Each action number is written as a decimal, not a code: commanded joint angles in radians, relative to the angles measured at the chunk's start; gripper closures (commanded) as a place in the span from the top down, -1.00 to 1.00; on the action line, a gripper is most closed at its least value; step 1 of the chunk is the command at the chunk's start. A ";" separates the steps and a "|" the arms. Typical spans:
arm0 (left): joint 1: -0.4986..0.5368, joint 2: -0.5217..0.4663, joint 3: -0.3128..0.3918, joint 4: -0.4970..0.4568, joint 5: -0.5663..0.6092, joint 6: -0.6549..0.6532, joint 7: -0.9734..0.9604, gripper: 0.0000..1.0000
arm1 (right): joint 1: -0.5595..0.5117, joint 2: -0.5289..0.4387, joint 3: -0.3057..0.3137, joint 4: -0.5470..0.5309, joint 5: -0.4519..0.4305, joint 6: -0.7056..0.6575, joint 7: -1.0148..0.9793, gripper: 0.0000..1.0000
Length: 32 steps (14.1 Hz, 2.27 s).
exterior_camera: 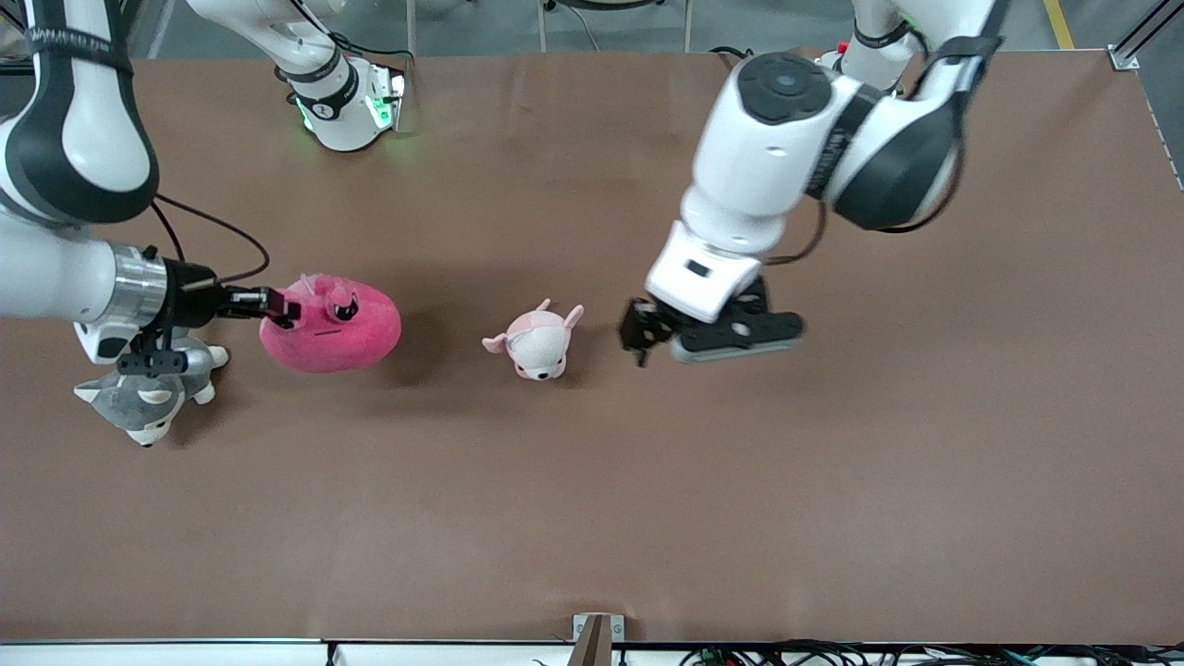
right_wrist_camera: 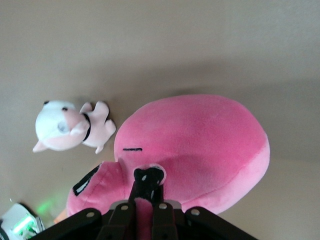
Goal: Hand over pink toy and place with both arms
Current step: 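Lower the pink toy beside the grey cat while the left gripper withdraws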
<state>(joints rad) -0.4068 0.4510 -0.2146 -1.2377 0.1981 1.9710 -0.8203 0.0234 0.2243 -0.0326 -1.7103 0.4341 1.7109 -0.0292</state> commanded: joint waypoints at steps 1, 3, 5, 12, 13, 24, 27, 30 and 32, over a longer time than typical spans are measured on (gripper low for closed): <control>0.072 -0.048 -0.005 -0.023 0.035 -0.052 0.082 1.00 | -0.051 0.047 0.014 0.018 0.063 0.021 -0.001 -0.84; 0.130 -0.057 -0.006 -0.023 0.034 -0.052 0.176 1.00 | -0.100 0.088 0.014 0.018 0.149 0.026 -0.011 -0.84; 0.176 -0.057 -0.005 -0.020 0.034 -0.052 0.200 1.00 | -0.111 0.116 0.014 0.018 0.158 0.026 -0.012 -0.84; 0.305 -0.049 -0.005 -0.035 0.024 -0.085 0.280 1.00 | -0.157 0.194 0.016 0.018 0.230 0.018 -0.077 -0.87; 0.328 -0.055 -0.005 -0.036 0.023 -0.119 0.286 1.00 | -0.157 0.202 0.016 0.018 0.230 0.019 -0.077 -0.87; 0.373 -0.417 0.142 -0.285 -0.172 -0.337 0.556 1.00 | -0.164 0.273 0.016 0.027 0.250 0.036 -0.113 -0.85; 0.327 -0.509 0.187 -0.344 -0.210 -0.401 0.608 1.00 | -0.172 0.286 0.014 0.027 0.250 0.036 -0.129 -0.70; 0.312 -0.557 0.204 -0.348 -0.230 -0.458 0.667 1.00 | -0.178 0.282 0.013 0.057 0.246 0.032 -0.112 1.00; 0.321 -0.583 0.205 -0.367 -0.230 -0.463 0.733 1.00 | -0.194 0.271 0.011 0.128 0.230 0.015 -0.110 1.00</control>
<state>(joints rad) -0.0859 -0.0859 -0.0254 -1.5613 -0.0152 1.5109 -0.1487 -0.1380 0.5048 -0.0332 -1.6481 0.6632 1.7543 -0.1382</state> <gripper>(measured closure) 0.000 0.573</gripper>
